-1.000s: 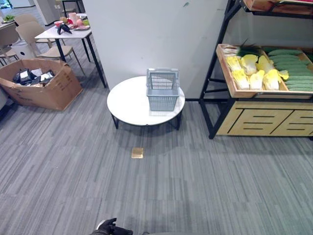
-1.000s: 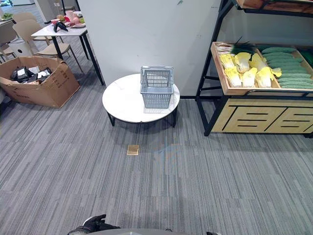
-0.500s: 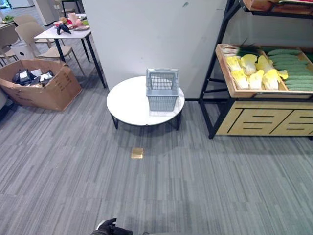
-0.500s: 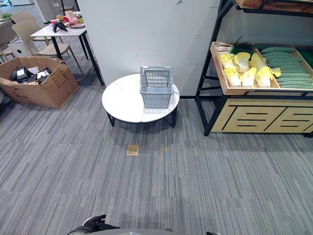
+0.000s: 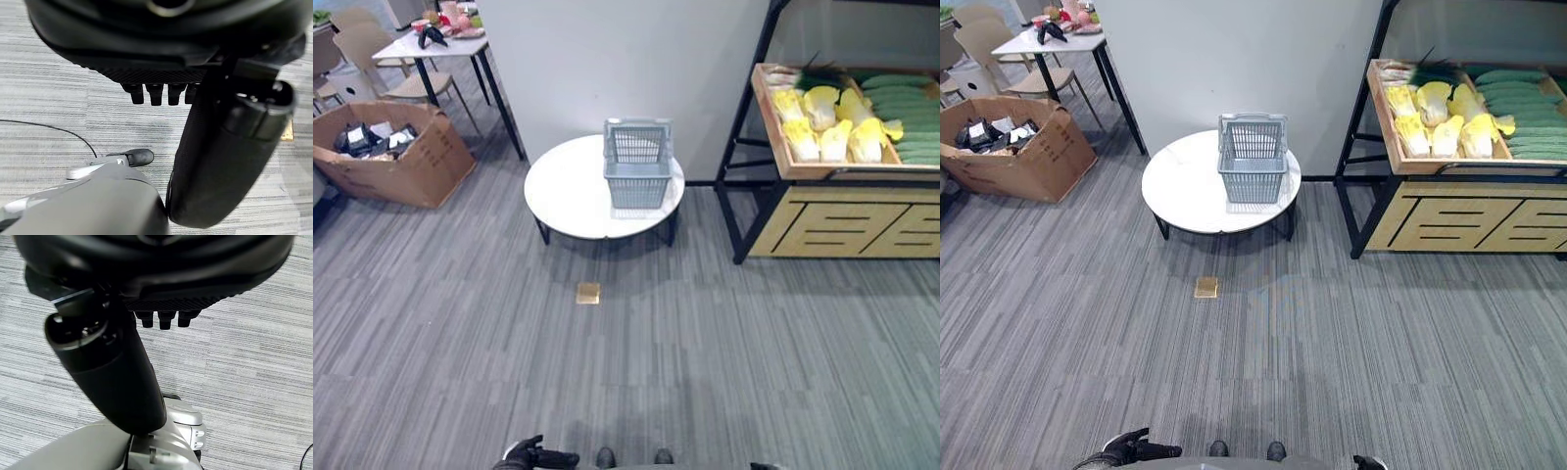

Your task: Get the vegetables into the basket

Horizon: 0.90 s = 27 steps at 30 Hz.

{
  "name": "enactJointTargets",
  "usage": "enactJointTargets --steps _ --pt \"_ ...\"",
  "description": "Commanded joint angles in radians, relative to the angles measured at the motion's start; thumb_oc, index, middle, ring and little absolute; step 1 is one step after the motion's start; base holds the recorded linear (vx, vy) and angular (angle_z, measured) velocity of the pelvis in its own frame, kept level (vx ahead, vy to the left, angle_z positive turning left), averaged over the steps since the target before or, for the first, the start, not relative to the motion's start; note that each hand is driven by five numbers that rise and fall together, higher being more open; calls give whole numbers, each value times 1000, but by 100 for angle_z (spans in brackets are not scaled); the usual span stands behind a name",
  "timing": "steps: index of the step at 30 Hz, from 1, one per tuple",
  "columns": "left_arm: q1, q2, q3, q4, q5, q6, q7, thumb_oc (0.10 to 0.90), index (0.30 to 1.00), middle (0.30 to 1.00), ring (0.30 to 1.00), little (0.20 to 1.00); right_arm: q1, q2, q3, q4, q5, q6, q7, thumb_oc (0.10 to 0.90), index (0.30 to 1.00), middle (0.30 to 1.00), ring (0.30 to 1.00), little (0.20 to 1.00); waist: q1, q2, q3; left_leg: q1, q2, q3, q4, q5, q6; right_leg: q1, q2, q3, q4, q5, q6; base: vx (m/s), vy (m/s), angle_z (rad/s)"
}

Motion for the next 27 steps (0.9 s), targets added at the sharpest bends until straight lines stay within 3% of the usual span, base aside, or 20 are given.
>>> enactJointTargets --steps 1,4,5,6,9,11,16,18,20,22,26,27 --pt "-9 4 -14 38 3 10 9 900 1000 1000 1000 1000 -26 -20 9 0 38 -4 3 900 1000 1000 1000 1000 9 -34 17 9 41 -47 23 -9 -38 -64 -29 35 133 -21 57 53 -73 6" --pt "-9 0 -9 25 -17 4 10 900 1000 1000 1000 1000 -18 -24 -1 -2 56 -8 2 900 1000 1000 1000 1000 6 -39 30 -28 37 -49 116 -7 -43 -70 -28 39 158 -34 48 52 -85 10" --pt "-12 -1 -2 19 -39 1 9 900 1000 1000 1000 1000 -13 -28 -7 1 60 -10 1 900 1000 1000 1000 1000 15 -50 49 -84 17 -56 226 19 -53 -64 -33 41 160 -29 42 28 -76 17" --pt "-12 -1 -2 19 -39 1 9 900 1000 1000 1000 1000 -13 -28 -7 1 60 -10 1 900 1000 1000 1000 1000 14 -50 48 -87 17 -57 228 18 -53 -65 -33 40 160 -29 42 20 -93 22" --pt "-16 -2 -3 6 -57 -5 8 900 1000 1000 1000 1000 -4 -35 -18 -1 67 -13 0 900 1000 1000 1000 1000 22 -72 74 -197 -7 -54 409 67 -52 -55 -45 44 165 -22 33 29 -81 3" --pt "-16 -2 -2 -8 -83 -10 10 900 1000 1000 1000 1000 -5 -42 -20 0 70 -11 0 900 1000 1000 1000 1000 27 -74 74 -252 -20 -47 411 70 -42 -42 -48 48 158 -25 30 126 -49 4" --pt "-7 -5 -11 -24 -79 -14 6 900 1000 1000 1000 1000 4 -52 -19 10 61 -7 2 900 1000 1000 1000 1000 49 -68 60 -304 -29 -30 230 70 -32 22 -43 77 122 -46 41 227 19 4" --pt "-4 -19 -27 -30 -73 -18 18 900 1000 1000 1000 1000 8 -56 -13 14 50 -10 -6 900 1000 1000 1000 1000 77 -41 54 -366 -7 -73 30 167 -54 74 -27 109 111 -77 48 313 69 -14" --pt "-5 -21 -32 -30 -65 -20 23 900 1000 1000 1000 1000 8 -57 -10 13 49 -11 -7 900 1000 1000 1000 1000 81 -40 55 -370 -2 -85 -10 181 -65 100 -32 125 106 -90 52 342 90 -35" --pt "8 -26 -19 -19 -65 -18 31 900 1000 1000 1000 1000 8 -55 -10 13 44 -12 -5 900 1000 1000 1000 1000 93 -33 32 -411 42 -22 -26 213 -93 172 -47 170 87 -116 66 542 183 -73" --pt "30 -20 3 -5 -66 -13 32 900 1000 1000 1000 1000 17 -37 -7 19 29 -7 1 900 1000 1000 1000 1000 116 -41 -3 -382 66 4 -26 264 -92 218 -87 176 92 -117 81 416 171 -77" --pt "26 -12 16 3 -79 -14 34 900 1000 1000 1000 1000 18 -27 -8 21 23 -7 1 900 1000 1000 1000 1000 119 -64 -31 -373 52 35 -26 256 -83 198 -133 170 122 -56 117 408 203 -38"
